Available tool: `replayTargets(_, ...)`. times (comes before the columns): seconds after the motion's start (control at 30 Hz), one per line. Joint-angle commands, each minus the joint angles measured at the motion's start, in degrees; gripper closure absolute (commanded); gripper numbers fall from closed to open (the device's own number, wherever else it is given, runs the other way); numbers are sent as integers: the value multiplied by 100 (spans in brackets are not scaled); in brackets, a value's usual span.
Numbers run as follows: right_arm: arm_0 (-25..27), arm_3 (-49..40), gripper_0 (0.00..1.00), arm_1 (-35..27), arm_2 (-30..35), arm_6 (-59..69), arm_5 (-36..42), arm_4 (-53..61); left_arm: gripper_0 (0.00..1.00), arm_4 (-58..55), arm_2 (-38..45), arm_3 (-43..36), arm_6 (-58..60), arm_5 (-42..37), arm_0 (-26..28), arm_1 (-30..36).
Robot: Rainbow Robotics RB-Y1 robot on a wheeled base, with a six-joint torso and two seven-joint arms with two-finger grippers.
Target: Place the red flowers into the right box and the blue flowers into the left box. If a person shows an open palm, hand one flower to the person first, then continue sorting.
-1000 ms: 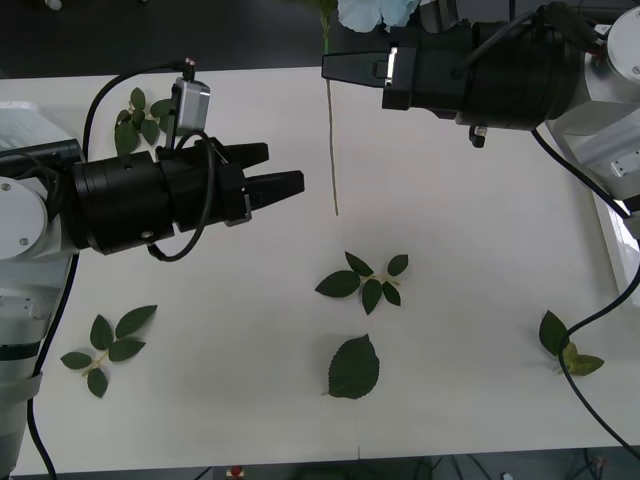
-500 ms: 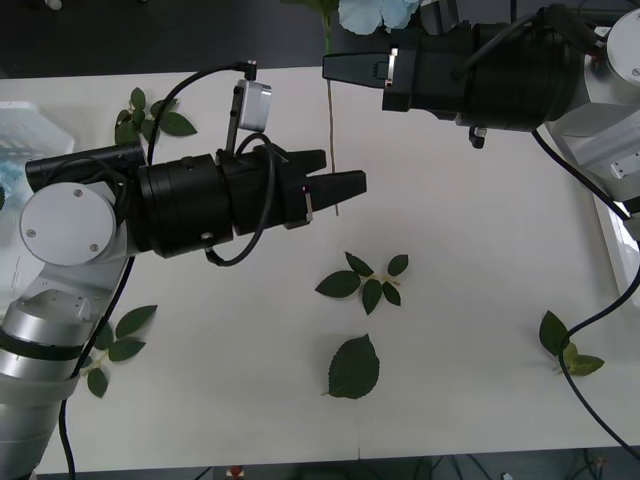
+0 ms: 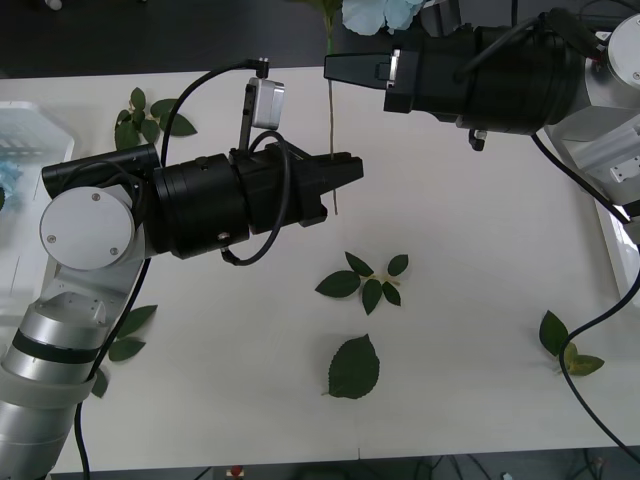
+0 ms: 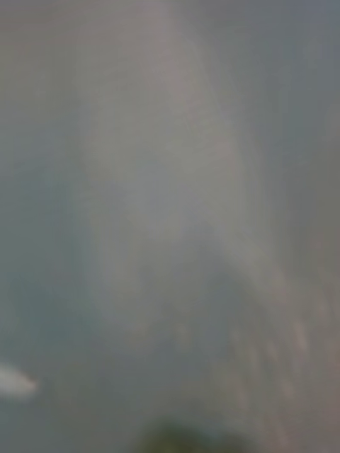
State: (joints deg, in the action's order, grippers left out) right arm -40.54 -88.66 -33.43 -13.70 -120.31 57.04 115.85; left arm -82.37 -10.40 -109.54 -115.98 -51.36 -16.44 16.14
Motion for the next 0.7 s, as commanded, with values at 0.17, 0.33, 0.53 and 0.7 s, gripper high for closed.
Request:
replayTargets(0.17, 28, -231, 100, -15, 78, -195, -79, 113, 100, 107, -76, -77, 208, 91, -246, -137)
replayTargets(0.33, 37, -222, 100, -15, 78, -204, -88, 122, 100, 116, -50, -77, 208, 100, -246, -129)
replayTargets(0.53, 37, -222, 35, -24, 78, -213, -132, 131, 100, 81, 3, -85, 208, 100, -246, -67)
replayTargets(0.7, 37, -222, 0, -94, 78, -256, -246, 122, 100, -60, 179, -77, 217, 100, -246, 56)
